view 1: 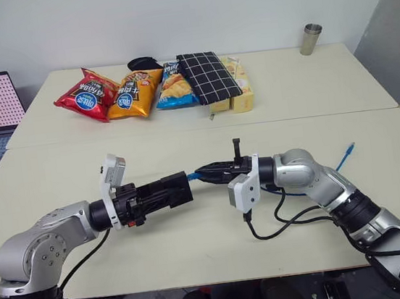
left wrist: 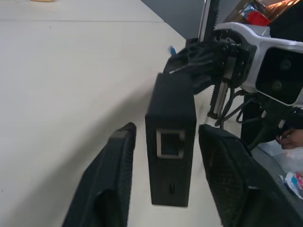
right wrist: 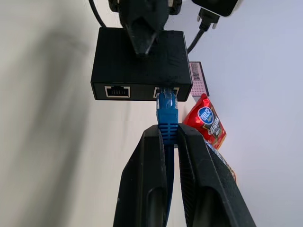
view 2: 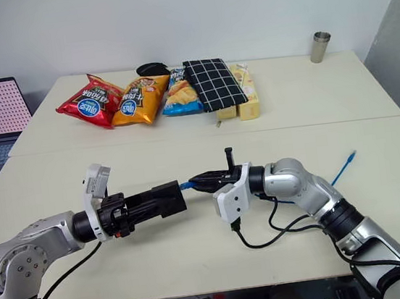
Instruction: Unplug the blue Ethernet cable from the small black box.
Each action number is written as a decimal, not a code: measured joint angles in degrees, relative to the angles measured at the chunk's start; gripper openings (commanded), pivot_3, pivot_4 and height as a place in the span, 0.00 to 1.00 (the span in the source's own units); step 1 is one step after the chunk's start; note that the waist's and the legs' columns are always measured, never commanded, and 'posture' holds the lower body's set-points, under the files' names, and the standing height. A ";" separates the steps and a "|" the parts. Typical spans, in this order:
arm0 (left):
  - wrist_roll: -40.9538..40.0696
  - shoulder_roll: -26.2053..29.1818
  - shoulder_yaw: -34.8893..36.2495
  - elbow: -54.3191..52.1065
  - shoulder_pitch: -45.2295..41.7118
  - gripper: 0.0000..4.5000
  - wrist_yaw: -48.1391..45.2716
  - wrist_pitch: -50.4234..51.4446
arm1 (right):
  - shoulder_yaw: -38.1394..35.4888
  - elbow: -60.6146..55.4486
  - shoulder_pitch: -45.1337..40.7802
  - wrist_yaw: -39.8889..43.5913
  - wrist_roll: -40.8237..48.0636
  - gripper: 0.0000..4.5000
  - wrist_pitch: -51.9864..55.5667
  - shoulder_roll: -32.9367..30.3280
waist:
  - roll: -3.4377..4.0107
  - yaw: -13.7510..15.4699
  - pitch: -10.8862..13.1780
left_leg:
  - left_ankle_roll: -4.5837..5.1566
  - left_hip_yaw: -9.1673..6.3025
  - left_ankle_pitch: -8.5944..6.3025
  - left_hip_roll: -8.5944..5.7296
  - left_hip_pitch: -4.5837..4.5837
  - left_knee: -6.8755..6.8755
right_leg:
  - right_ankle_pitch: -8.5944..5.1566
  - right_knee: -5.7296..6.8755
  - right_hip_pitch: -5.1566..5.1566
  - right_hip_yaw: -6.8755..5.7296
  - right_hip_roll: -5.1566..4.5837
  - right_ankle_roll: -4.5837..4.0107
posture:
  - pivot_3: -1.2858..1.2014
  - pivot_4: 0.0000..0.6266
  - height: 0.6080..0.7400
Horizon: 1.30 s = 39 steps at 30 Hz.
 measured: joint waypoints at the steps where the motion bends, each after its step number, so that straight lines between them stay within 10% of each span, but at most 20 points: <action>1: 0.21 0.00 -0.15 0.00 0.00 0.25 -0.07 -0.22 | 0.00 0.23 0.00 -0.04 -0.03 0.02 -0.22 0.25 | 0.00 0.00 0.00 | 0.00 0.00 0.00 0.00 0.00 0.00 | 0.00 0.00 0.00 0.00 0.00 0.00 | 0.52 0.24 1.00; 7: 0.92 -0.04 -0.88 0.24 -0.11 0.17 -0.87 -1.47 | -0.49 0.63 -0.02 0.04 -0.58 0.02 -0.50 0.49 | 0.00 0.06 0.00 | 0.00 0.00 0.00 0.00 0.00 0.00 | 0.00 0.00 0.00 0.00 0.00 0.00 | 0.52 0.24 1.00; 18: 3.56 -0.02 -2.31 1.18 -0.12 0.17 -2.50 -3.86 | -0.57 -2.56 0.23 6.55 4.32 0.68 2.66 -1.32 | 0.01 0.17 0.01 | 0.00 0.00 0.00 0.00 0.00 0.01 | 0.00 0.00 0.01 0.00 0.00 0.00 | 0.52 0.24 1.00; 28: 10.08 1.51 -8.13 1.11 0.28 0.17 -11.29 -13.72 | -8.83 -26.75 4.93 14.86 44.18 0.69 63.06 -4.45 | 0.03 0.40 0.01 | 0.02 -0.04 -0.01 0.00 0.01 0.01 | 0.00 -0.07 0.08 0.00 -0.02 0.00 | 0.52 0.24 1.00; 39: 12.77 1.71 -10.01 1.12 -1.12 0.17 -14.94 -17.98 | -10.88 -27.91 5.19 12.45 53.96 0.69 83.48 -2.00 | 0.03 0.36 0.02 | 0.05 -0.04 -0.03 -0.03 -0.02 0.00 | 0.00 -0.09 0.06 0.00 -0.02 0.00 | 0.52 0.24 1.00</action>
